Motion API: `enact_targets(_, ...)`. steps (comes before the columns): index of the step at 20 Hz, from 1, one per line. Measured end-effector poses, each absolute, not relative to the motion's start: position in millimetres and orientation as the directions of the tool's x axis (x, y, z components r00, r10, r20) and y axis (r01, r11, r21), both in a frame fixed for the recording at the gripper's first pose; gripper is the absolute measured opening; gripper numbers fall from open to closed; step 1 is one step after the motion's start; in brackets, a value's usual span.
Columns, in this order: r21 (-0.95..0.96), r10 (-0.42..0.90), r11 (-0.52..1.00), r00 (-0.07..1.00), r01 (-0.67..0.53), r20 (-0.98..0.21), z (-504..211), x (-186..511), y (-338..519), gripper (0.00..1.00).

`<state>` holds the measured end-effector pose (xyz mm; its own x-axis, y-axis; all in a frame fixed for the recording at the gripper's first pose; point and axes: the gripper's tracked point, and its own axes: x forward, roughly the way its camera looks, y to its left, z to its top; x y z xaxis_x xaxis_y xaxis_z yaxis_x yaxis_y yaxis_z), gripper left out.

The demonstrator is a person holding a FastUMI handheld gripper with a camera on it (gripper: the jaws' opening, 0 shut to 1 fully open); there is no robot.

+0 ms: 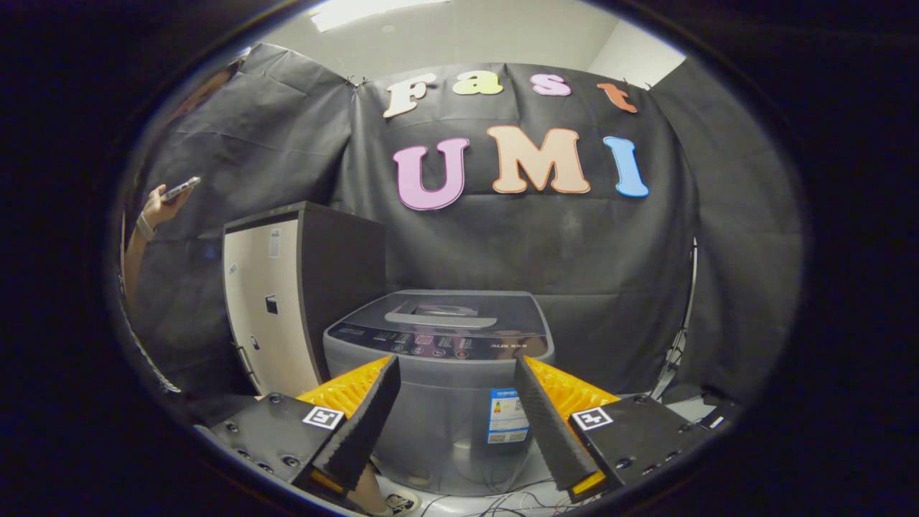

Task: Put the clothes into the washing machine and then close the washing machine lid.

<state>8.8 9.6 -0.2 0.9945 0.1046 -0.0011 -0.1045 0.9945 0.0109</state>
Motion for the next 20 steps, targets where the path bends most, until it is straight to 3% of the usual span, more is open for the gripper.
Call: enact_targets(20,0.011,0.103,0.995,0.995,-0.103,0.002,3.8,6.5,9.2,0.99)
